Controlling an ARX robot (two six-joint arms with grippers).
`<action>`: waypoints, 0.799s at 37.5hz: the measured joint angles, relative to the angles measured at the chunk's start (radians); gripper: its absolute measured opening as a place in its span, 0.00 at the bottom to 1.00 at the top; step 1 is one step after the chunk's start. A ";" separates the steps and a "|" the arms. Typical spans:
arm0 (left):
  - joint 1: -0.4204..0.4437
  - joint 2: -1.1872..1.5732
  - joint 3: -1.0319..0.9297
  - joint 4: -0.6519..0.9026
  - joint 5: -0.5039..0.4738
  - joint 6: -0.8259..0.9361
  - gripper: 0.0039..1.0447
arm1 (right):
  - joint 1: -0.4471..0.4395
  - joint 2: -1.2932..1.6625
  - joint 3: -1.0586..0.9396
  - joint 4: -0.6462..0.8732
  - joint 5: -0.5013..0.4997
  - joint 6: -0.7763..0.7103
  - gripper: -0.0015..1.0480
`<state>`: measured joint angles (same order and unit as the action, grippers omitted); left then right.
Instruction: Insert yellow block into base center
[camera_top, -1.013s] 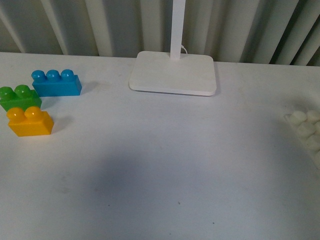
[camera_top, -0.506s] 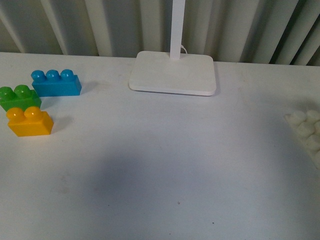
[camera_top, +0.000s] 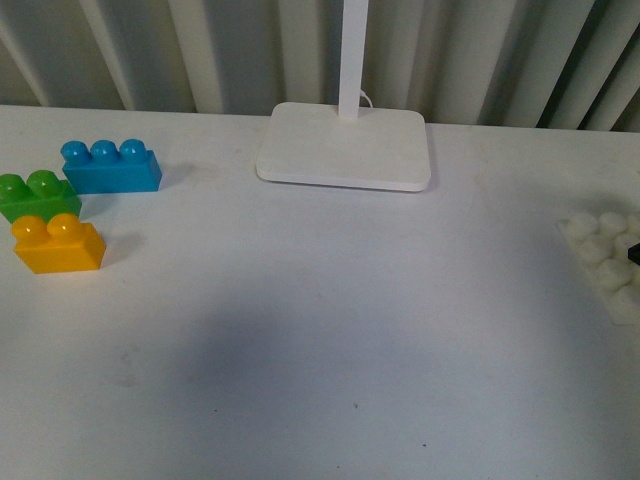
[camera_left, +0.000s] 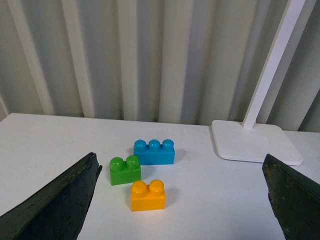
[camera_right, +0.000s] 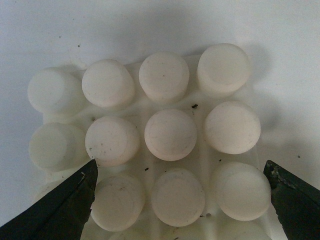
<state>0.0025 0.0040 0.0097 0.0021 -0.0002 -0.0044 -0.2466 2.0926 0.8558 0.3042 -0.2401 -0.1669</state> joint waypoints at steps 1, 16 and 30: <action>0.000 0.000 0.000 0.000 0.000 0.000 0.94 | 0.008 0.000 0.000 -0.002 0.000 0.003 0.91; 0.000 0.000 0.000 0.000 0.000 0.000 0.94 | 0.308 -0.053 -0.061 -0.033 0.060 0.108 0.91; 0.000 0.000 0.000 0.000 0.000 0.000 0.94 | 0.598 0.007 0.029 -0.044 0.172 0.409 0.91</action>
<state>0.0025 0.0040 0.0097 0.0017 -0.0002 -0.0040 0.3515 2.0998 0.8845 0.2600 -0.0677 0.2424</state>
